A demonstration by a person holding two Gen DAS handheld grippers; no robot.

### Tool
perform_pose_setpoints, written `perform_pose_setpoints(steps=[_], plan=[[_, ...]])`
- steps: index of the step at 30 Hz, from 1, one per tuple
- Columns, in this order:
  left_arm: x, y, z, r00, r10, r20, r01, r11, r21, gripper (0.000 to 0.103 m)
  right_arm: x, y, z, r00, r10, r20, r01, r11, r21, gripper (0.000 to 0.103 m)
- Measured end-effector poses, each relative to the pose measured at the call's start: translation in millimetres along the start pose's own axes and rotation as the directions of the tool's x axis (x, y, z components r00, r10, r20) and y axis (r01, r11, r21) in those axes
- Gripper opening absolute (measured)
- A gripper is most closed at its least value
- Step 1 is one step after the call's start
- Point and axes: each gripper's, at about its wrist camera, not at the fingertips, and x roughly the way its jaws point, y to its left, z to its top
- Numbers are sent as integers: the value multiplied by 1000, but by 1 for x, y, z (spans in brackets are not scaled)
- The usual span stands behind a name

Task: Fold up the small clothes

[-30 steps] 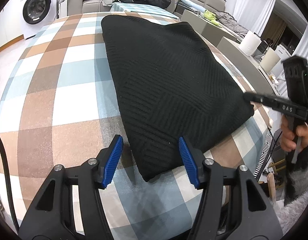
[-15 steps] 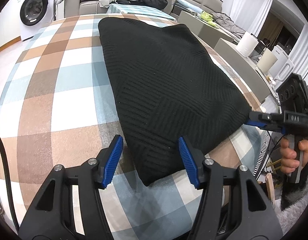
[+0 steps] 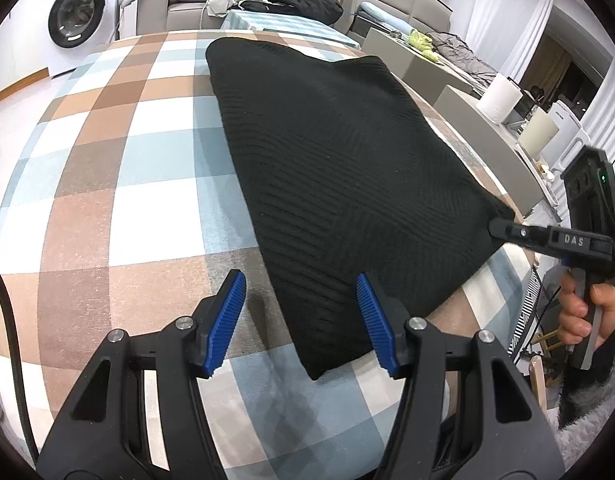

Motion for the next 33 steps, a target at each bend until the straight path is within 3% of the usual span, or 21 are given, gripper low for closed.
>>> perform_pose_setpoints(steps=[3,5,7,10,14,15,16,17,19,21,23,26,27,33], plan=[[-3,2,3,1000,7,13,-7,1000,-11,55,-20,-6,0,997,-36,67,37,999,-11,32],[-4,3,6,1000,6,26,-5,1000,-16,55,-32,-5,5,992,-56,117,60,998,-28,32],[-6,1,11,999,2,45,-2,1000,-12,55,-37,-2,12,990,-25,140,32,999,-43,32],[-5,-7,20,998,-11,63,10,1000,12,55,-22,11,25,991,12,135,3,994,-111,34],[4,-22,30,997,-31,70,28,999,45,55,16,21,38,996,52,68,-41,987,-154,34],[6,-26,32,997,-38,71,34,998,51,55,25,24,39,998,47,53,-37,984,-172,29],[8,-29,34,997,-38,70,34,998,55,55,29,29,39,998,36,52,-25,980,-197,15],[9,-34,36,997,-42,70,38,997,66,55,29,32,39,997,41,58,-27,975,-221,10],[11,-40,39,996,-50,71,43,995,86,55,24,31,38,996,48,77,-28,970,-243,7],[14,-46,41,996,-67,63,60,993,105,55,29,21,37,998,-22,51,33,976,-217,7],[18,-53,42,995,-84,48,77,989,127,55,29,15,36,999,-23,39,30,980,-195,7],[27,-68,40,994,-110,25,104,979,176,55,19,14,37,997,49,55,-40,986,-161,25],[30,-72,39,992,-122,13,117,975,190,55,19,13,38,996,76,46,-68,985,-159,37],[44,-96,25,997,-73,-25,77,947,312,65,33,19,31,999,37,12,-34,974,-222,38]])
